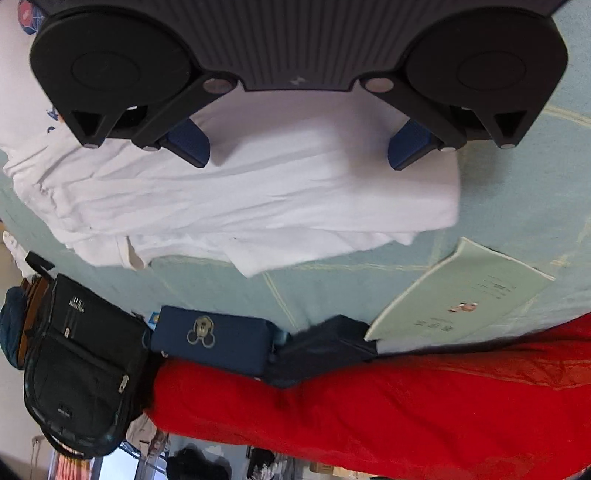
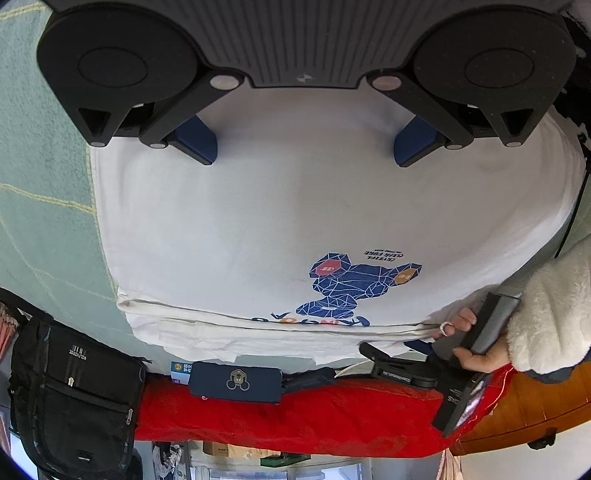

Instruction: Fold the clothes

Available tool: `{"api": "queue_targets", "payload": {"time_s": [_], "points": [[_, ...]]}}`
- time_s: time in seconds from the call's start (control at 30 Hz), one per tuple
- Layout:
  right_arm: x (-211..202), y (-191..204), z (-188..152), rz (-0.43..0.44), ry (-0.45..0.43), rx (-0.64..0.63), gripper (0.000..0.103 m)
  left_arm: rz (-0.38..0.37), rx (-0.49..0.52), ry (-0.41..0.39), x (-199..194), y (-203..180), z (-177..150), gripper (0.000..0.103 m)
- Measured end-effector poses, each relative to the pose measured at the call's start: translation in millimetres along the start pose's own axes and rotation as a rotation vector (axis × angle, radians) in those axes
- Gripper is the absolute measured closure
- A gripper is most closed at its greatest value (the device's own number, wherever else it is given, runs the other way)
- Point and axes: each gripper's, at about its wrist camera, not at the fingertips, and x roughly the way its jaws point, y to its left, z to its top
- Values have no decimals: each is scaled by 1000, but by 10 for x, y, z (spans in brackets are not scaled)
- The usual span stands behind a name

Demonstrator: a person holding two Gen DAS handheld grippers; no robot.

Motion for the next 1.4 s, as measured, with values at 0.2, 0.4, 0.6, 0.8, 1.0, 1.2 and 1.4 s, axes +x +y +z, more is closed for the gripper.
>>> {"api": "queue_targets", "payload": {"time_s": [0.2, 0.4, 0.6, 0.8, 1.0, 1.2, 1.4], "points": [[-17, 23, -22, -7, -15, -10, 0, -13, 122, -91, -827, -253, -25, 1], [-183, 25, 39, -15, -6, 7, 0, -96, 330, -142, -1556, -714, -431, 1], [-306, 43, -8, 15, -27, 26, 0, -117, 443, -121, -1751, -1115, -1176, 1], [-201, 100, -214, -16, -26, -37, 0, -125, 383, -46, -1705, -1196, -1863, 1], [-180, 97, -306, -26, -55, -31, 0, -50, 297, -36, -1823, -1093, -2224, 1], [-225, 132, -423, -49, -115, -48, 0, -7, 227, -41, -2016, -1023, -2392, 1], [-336, 210, -469, -86, -82, -76, 0, 3, 215, -9, -2130, -1039, -2478, 1]]}}
